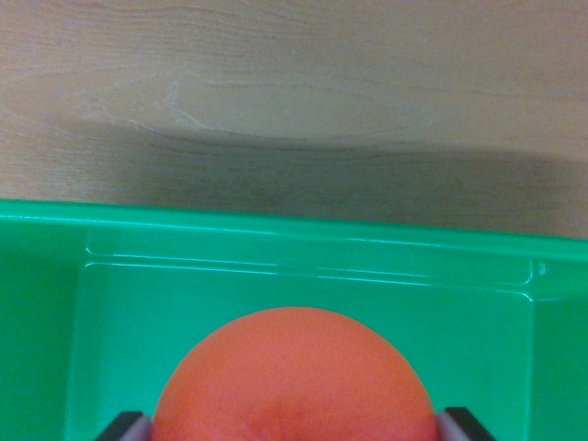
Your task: Pick fruit
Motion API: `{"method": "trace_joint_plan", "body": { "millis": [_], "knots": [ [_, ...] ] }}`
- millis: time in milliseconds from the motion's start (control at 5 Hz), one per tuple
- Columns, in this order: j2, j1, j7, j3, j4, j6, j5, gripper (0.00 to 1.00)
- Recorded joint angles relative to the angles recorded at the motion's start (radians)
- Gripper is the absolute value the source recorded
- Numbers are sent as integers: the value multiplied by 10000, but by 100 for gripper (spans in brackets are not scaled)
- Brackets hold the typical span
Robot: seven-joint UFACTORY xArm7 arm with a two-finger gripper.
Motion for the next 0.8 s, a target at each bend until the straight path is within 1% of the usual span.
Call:
{"method": "trace_joint_plan", "body": {
  "millis": [200,400,600,800],
  "knots": [
    [-124,2,3,-1,207,331,-5,100],
    [-124,2,3,-1,207,331,-5,100],
    [-224,3,6,-2,374,598,-9,100],
    [-224,3,6,-2,374,598,-9,100]
  ]
}}
